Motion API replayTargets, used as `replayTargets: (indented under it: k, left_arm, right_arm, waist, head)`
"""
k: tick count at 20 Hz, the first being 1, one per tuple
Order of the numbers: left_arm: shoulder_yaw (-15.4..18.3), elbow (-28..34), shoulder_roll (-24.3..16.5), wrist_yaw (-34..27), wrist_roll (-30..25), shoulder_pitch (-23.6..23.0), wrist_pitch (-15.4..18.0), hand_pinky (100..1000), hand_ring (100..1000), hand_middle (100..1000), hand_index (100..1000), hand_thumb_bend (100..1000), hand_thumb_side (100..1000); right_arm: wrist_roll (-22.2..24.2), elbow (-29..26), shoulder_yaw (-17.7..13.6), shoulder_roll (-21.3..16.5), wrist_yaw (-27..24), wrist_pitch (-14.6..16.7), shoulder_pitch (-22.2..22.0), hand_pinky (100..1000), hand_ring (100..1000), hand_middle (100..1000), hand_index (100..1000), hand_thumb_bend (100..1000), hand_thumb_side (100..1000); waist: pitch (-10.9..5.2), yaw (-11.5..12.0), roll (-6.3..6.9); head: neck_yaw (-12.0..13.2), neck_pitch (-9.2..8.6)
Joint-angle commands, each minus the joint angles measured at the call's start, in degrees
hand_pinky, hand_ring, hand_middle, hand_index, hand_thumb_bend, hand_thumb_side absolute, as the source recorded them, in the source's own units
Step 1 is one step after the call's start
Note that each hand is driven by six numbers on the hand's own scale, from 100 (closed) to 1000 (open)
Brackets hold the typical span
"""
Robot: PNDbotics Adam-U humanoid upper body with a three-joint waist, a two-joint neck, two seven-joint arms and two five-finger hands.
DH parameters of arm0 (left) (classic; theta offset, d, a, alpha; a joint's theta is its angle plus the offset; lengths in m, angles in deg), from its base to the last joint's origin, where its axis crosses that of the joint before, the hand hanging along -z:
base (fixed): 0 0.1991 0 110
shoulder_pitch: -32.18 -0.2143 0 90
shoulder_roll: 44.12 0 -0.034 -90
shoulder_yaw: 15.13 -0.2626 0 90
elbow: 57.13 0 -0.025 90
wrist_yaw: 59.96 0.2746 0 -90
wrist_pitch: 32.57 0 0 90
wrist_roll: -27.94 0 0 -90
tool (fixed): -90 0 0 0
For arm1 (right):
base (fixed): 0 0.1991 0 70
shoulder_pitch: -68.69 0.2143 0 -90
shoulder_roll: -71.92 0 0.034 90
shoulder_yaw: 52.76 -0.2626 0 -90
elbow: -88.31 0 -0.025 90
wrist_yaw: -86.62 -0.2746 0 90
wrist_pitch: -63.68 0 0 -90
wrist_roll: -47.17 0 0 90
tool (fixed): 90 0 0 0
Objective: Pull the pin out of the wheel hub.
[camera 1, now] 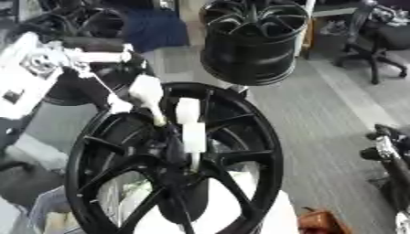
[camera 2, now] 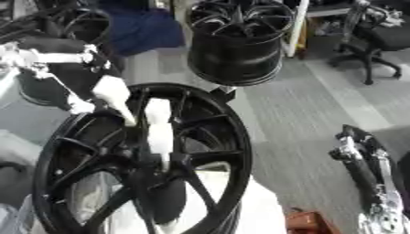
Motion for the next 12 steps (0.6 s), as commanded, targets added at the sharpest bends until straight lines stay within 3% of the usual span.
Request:
replayTargets:
  k: [1, 5, 8, 9, 10, 11, 12]
  left_arm:
    - [5.51, -2.11, -4.61, -0.11, 5.3, -0.49, -2.38, 357, 285, 428, 623, 100, 194]
    - [10.62, -9.34, -7.27, 2.03, 10.74, -5.03, -5.16, 358, 291, 435, 632, 100, 198]
    - [15.09, -17.19, -7.59, 3.95, 16.45, -8.71, -8.74, 368, 310, 495, 686, 100, 215]
    - [16.73, -20.24, -7.4, 4.34, 18.83, -10.01, -10.46, 423, 382, 600, 787, 100, 373]
    - [18.37, -23.39, -6.98, 4.43, 21.63, -11.24, -12.3, 440, 407, 630, 806, 100, 423]
    - [19.72, -25.96, -6.52, 4.06, 23.9, -12.47, -13.77, 481, 465, 726, 853, 100, 596]
    - [20.95, -28.0, -6.01, 3.14, 25.76, -13.83, -14.93, 495, 482, 753, 863, 100, 660]
  right_arm:
    - [-0.21, -0.56, -0.42, -0.58, -0.12, 0.04, 0.29, 605, 508, 645, 781, 100, 564]
    - [-0.36, -0.58, -0.54, -0.49, -0.13, 0.01, 0.27, 605, 508, 645, 781, 100, 563]
    - [-0.45, -0.61, -0.63, -0.36, -0.14, -0.02, 0.28, 605, 508, 645, 781, 100, 563]
    - [-0.47, -0.62, -0.67, -0.31, -0.15, -0.02, 0.28, 605, 508, 644, 781, 100, 563]
    - [-0.49, -0.64, -0.69, -0.26, -0.16, -0.02, 0.28, 605, 507, 644, 781, 100, 563]
    - [-0.53, -0.65, -0.74, -0.21, -0.17, -0.03, 0.27, 605, 507, 644, 781, 100, 563]
    - [-0.6, -0.67, -0.79, -0.17, -0.18, -0.04, 0.25, 605, 507, 644, 781, 100, 563]
  waist:
    - [-0.57, 0.26, -0.18]
    - [-0.41, 0.58, -0.3]
    - [-0.31, 0.63, -0.5]
    - [-0.26, 0.7, -0.59]
    - [-0.23, 0.72, -0.67]
    - [-0.18, 0.76, -0.74]
    - [-0.13, 0.8, -0.79]
  head:
    - [-0.21, 0.06]
    - [-0.46, 0.06]
    - [-0.45, 0.06]
    - [-0.54, 0.06]
    - [-0.57, 0.06]
    - [-0.61, 0.06]
    - [-0.62, 0.06]
